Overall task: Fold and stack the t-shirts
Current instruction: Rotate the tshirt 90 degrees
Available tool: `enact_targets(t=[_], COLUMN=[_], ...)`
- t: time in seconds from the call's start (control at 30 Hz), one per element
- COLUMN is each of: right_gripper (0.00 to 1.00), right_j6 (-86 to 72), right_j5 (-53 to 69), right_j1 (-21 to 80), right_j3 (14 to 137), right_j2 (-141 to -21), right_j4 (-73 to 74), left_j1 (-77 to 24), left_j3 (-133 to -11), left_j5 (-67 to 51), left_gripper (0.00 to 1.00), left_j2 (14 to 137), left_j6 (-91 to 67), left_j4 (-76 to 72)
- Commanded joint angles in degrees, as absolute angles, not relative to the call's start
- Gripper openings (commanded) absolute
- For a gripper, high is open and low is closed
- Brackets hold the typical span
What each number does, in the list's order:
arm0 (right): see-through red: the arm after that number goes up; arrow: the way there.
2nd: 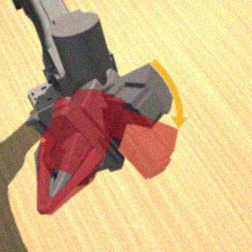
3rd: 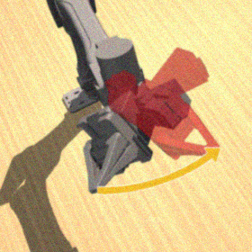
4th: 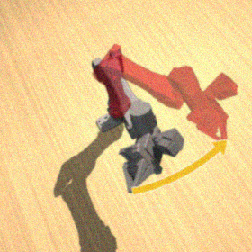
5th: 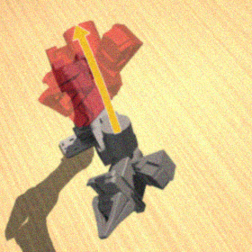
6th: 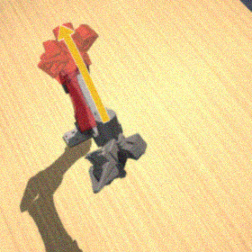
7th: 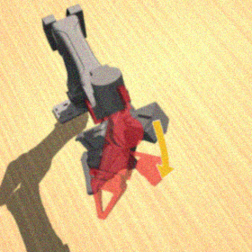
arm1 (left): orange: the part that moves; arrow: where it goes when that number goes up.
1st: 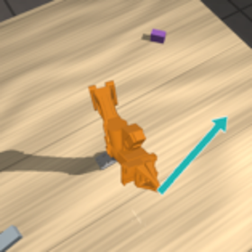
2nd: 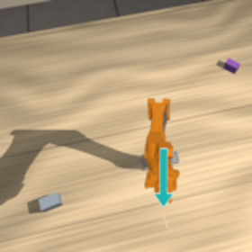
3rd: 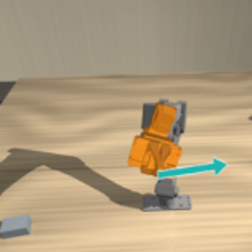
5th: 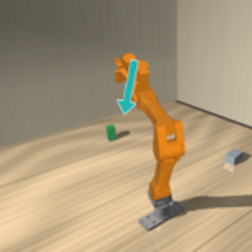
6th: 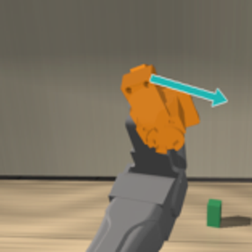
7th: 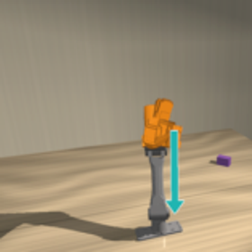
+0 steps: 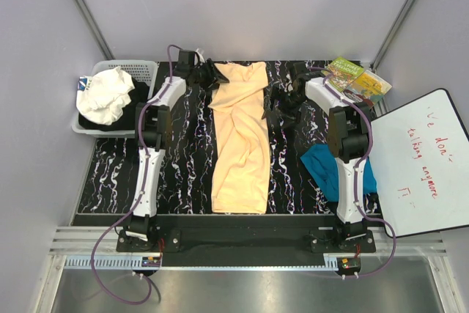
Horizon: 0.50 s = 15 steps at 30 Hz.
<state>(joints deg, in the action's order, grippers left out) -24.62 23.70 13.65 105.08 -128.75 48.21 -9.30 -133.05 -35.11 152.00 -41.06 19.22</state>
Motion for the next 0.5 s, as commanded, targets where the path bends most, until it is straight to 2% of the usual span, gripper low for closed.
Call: enact_targets(t=[0.0, 0.03, 0.2, 0.3, 0.47], right_gripper=[0.97, 0.97, 0.97, 0.96, 0.96], right_j6=[-24.96, -24.96, -25.49, -26.01, -27.33], right_j5=[24.00, 23.73, 23.47, 23.91, 24.43], right_j1=[13.45, 13.53, 13.45, 13.45, 13.45], right_j3=[105.12, 105.12, 107.83, 111.26, 117.85], right_j2=[-125.07, -125.24, -127.96, -130.15, -133.41], right_j4=[47.64, 47.46, 45.71, 44.30, 41.58], left_j1=[-9.76, -9.84, -9.58, -8.53, -6.59], left_j3=[-135.44, -135.35, -133.34, -124.57, -120.85], left_j5=[-35.42, -35.33, -36.56, -36.39, -36.12], left_gripper=[0.13, 0.00, 0.00, 0.00, 0.00], left_j2=[152.05, 152.14, 149.77, 143.90, 140.80], left_j6=[-43.94, -44.29, -43.86, -45.17, -47.37], left_j4=[12.84, 12.48, 9.85, 4.06, -1.83])
